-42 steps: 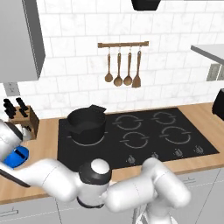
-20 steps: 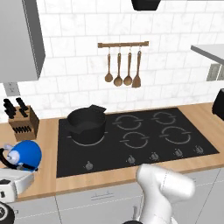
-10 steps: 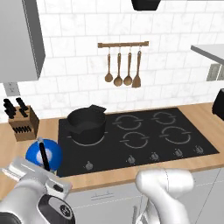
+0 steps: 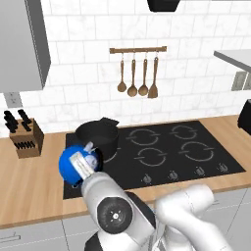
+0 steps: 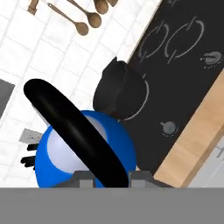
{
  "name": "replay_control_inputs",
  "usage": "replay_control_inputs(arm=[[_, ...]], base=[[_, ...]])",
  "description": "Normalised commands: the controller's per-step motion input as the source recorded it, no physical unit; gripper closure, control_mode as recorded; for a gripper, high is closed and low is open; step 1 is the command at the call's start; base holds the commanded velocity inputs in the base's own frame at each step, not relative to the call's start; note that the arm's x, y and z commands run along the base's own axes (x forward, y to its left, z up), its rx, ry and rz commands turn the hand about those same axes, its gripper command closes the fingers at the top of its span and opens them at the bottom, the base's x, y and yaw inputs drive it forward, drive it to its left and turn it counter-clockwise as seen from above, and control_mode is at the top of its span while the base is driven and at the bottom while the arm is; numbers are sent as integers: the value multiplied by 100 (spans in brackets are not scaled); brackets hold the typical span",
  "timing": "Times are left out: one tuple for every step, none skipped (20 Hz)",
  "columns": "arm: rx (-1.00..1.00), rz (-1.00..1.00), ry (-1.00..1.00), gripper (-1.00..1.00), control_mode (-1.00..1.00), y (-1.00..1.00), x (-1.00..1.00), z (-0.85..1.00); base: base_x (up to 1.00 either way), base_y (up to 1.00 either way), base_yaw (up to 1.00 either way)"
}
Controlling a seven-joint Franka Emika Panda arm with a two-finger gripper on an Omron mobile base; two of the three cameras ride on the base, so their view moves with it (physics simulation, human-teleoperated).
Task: Pick the kettle from the counter and place it on a stove burner. Then turn the burner on.
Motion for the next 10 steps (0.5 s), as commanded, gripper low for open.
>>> replay_control_inputs(arm=[[51,-2,15,100,-100,-100,30,5],[40,-9,20,100,-100,-99,32,3],[35,-17,29,100,-100,-100,34,3],[31,-20,37,100,-100,-100,39,3],[23,-23,47,100,-100,-100,43,1],[14,-25,51,100,-100,-93,45,3],[11,-24,51,100,-100,-89,40,7],[6,-21,48,100,-100,-79,25,11],[0,-18,44,100,-100,-64,17,6],[0,-14,40,100,-100,-54,13,7]], base=[[0,0,0],[0,0,0],[0,0,0],[0,0,0],[0,0,0],[0,0,0],[0,0,0],[0,0,0],[0,0,0],[0,0,0]])
